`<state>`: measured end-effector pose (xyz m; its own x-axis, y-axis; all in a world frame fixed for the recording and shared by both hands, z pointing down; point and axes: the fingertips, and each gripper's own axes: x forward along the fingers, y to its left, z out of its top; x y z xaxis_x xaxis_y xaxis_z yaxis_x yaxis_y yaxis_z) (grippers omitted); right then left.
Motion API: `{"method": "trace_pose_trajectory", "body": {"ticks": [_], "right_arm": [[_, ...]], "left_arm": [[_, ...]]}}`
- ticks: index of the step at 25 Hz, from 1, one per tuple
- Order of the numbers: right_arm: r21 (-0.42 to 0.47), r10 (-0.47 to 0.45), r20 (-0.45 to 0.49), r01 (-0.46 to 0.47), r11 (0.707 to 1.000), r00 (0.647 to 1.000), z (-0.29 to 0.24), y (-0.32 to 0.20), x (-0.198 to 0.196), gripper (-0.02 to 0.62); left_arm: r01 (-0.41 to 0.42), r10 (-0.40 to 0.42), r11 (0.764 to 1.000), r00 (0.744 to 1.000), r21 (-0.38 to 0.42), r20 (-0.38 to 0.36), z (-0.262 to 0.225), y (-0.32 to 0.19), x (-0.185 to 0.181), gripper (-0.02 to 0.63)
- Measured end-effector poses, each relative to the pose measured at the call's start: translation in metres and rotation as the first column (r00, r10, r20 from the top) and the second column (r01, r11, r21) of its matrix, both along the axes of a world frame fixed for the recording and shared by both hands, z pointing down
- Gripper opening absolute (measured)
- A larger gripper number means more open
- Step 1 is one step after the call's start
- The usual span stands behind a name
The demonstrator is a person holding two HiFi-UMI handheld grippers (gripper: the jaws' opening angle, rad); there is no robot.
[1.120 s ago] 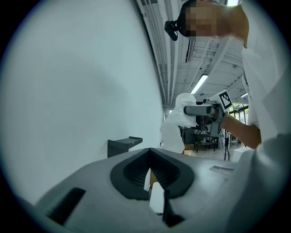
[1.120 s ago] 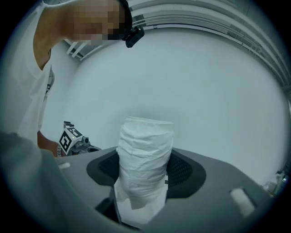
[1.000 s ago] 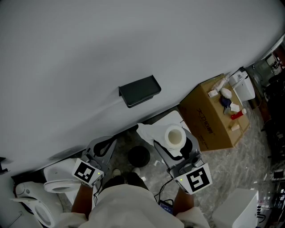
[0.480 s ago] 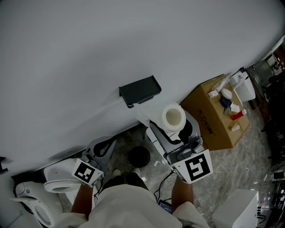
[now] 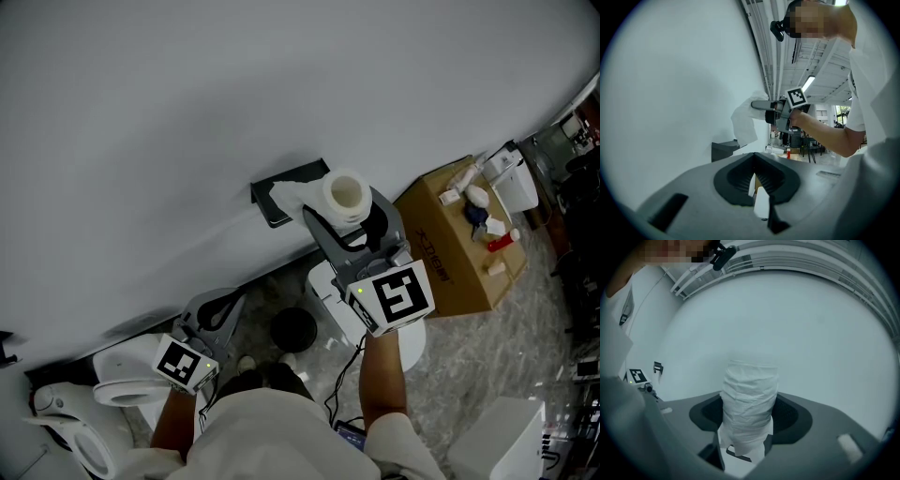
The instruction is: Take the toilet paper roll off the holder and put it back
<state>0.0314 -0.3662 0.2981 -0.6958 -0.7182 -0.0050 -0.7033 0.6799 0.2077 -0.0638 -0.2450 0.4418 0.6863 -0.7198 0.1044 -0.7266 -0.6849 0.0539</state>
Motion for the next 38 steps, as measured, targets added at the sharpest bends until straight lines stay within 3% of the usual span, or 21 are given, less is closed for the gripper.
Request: {"method": "trace_pose_trajectory", "body": {"ticks": [18,25,38], "right_arm": [[-0.190,0.060,-0.074,-0.073,0.979,0.996,0.112,-0.095,-0.023,0.284],[-0.208,0.070,-0.010,-0.071,0.976,0.997,0.118,-0.104,-0.024,0.284],[-0.179,0.087,-0.007,-0.086,0.980,0.996,0.120,-0.110,-0.024,0.284]], "left_arm": [[0.023,-0.023,1.000,1.000,-0.016,0.016,0.004,-0.005,-0.010,-0.002],[0.023,-0.023,1.000,1.000,-0.018,0.013,0.006,-0.008,-0.010,-0.002],[0.021,-0.021,1.000,1.000,-0.016,0.009,0.007,-0.012,-0.011,-0.002]]}}
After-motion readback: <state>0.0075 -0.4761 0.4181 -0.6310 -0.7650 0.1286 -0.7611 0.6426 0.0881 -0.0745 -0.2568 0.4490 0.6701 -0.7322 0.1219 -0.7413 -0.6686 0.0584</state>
